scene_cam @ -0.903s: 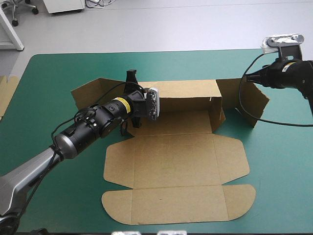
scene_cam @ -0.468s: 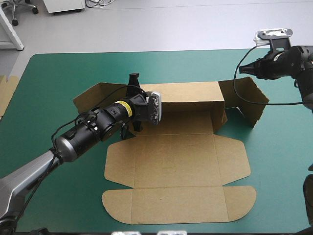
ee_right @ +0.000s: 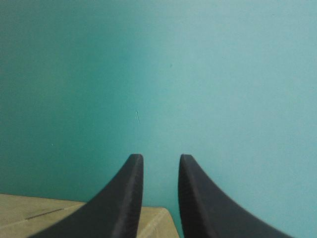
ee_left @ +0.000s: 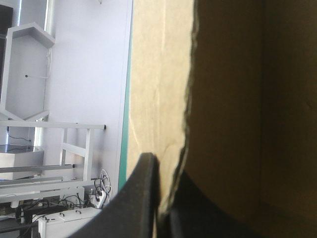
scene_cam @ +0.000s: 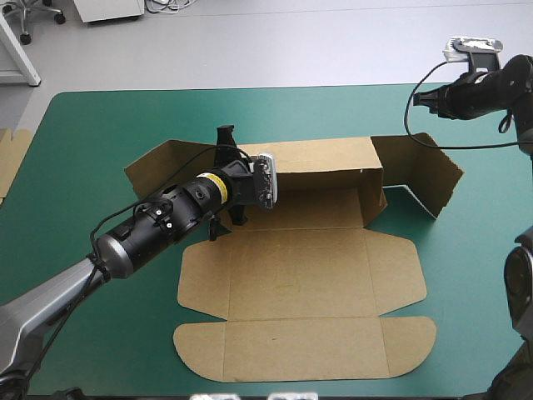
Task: Fold the box
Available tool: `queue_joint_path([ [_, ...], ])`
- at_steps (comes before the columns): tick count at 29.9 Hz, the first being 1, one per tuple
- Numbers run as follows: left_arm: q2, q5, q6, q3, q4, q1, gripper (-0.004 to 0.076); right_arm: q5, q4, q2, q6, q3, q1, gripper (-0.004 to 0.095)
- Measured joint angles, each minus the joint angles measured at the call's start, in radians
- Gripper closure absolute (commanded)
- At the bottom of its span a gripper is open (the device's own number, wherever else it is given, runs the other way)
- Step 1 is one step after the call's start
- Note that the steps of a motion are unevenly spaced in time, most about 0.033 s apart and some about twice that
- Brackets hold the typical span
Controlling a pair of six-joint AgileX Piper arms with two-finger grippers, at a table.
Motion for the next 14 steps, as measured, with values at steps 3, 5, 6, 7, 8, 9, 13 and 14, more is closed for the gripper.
queue_joint_path([
  [3, 0.0, 0.016, -0.013, 0.0, 0.028, -0.007, 0.0734, 0.017, 0.045, 0.066, -0.016, -0.069, 0.0, 0.0669],
  [5, 0.0, 0.021, -0.029, 0.0, 0.052, -0.011, 0.0734, 0.043, 0.068, 0.112, -0.02, -0.115, 0.0, 0.0669],
  [6, 0.0, 0.022, -0.043, 0.0, 0.066, -0.014, 0.0734, 0.056, 0.077, 0.128, -0.021, -0.129, 0.0, 0.0669],
  [7, 0.0, 0.024, -0.06, 0.0, 0.078, -0.016, 0.0734, 0.065, 0.086, 0.147, -0.022, -0.141, 0.0, 0.0669],
  [8, 0.0, 0.024, -0.074, 0.0, 0.091, -0.016, 0.0734, 0.072, 0.093, 0.163, -0.023, -0.146, 0.0, 0.0669],
  [9, 0.0, 0.024, -0.094, 0.0, 0.103, -0.017, 0.0734, 0.078, 0.096, 0.175, -0.025, -0.147, 0.0, 0.0669],
  [13, 0.001, 0.036, -0.205, 0.0, 0.186, -0.031, 0.0734, 0.115, 0.112, 0.198, -0.041, -0.15, -0.001, 0.0669],
  [14, 0.003, 0.041, -0.225, 0.0, 0.205, -0.037, 0.0734, 0.129, 0.117, 0.198, -0.044, -0.15, -0.001, 0.0669],
])
